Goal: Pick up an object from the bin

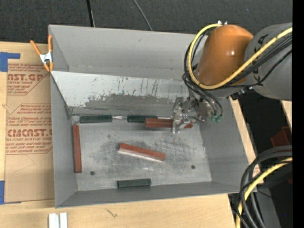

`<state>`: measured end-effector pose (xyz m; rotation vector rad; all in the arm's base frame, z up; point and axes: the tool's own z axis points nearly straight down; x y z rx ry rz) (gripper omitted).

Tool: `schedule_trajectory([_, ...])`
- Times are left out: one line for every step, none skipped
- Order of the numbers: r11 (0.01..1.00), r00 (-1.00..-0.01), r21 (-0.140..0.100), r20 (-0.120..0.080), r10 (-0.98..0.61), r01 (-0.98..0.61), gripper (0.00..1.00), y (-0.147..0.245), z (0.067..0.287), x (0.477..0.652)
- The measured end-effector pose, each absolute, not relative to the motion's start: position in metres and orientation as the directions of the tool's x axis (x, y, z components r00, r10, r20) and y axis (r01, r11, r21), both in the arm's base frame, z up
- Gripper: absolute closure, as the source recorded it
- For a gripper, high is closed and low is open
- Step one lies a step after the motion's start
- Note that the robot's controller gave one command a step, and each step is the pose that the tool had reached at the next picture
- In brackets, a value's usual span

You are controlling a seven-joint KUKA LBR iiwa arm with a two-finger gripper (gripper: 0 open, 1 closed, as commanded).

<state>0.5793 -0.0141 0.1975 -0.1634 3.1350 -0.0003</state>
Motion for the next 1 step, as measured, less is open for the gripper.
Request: schedule_trajectory([0.995, -0.995, 0.0, 0.003, -0.104, -0.104, 1.0, -0.0077, 0.2435, 0.5825])
